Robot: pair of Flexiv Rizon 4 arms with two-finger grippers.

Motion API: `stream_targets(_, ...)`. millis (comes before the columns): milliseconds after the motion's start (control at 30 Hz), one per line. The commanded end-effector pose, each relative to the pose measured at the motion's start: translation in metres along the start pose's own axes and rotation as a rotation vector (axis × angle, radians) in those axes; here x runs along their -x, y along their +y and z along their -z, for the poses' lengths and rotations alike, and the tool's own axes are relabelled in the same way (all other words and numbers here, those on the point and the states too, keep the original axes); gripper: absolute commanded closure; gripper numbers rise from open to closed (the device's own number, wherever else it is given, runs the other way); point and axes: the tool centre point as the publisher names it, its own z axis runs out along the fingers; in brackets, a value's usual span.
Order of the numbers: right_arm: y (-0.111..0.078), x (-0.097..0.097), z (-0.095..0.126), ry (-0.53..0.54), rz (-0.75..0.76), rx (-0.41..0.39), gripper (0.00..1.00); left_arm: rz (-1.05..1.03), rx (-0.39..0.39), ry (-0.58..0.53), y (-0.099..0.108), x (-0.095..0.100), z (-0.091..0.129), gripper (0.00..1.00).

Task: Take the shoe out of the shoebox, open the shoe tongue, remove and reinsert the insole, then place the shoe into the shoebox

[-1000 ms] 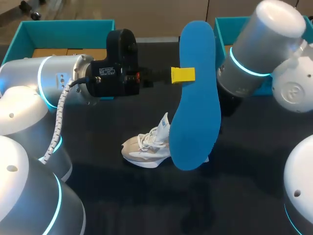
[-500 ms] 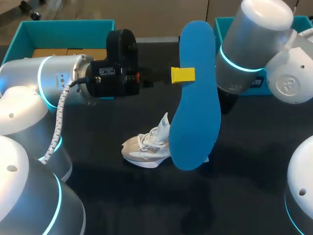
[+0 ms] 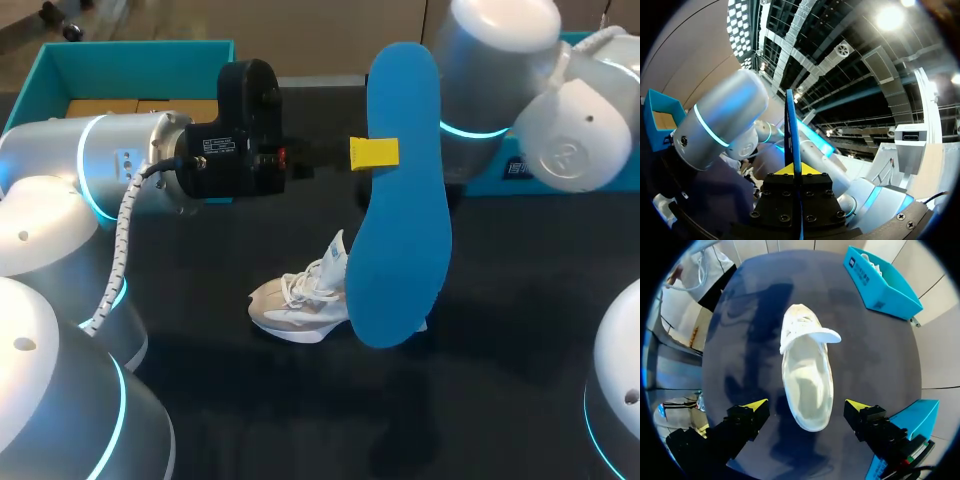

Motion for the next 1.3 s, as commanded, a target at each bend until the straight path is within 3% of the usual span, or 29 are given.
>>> stream_targets(33,0.0093,0.003,-0.0068,0.01,0.005,-0.031,0.0,0.0,-0.012,-0.008,0.0023,-0.0038,-0.0057,1.0)
stream_targets(1300,0.0063,-0.0045,-0.0103,0.028,0.012,-0.029,0.0,0.0,-0.012,-0.008,0.0023,-0.0038,-0.0057,1.0)
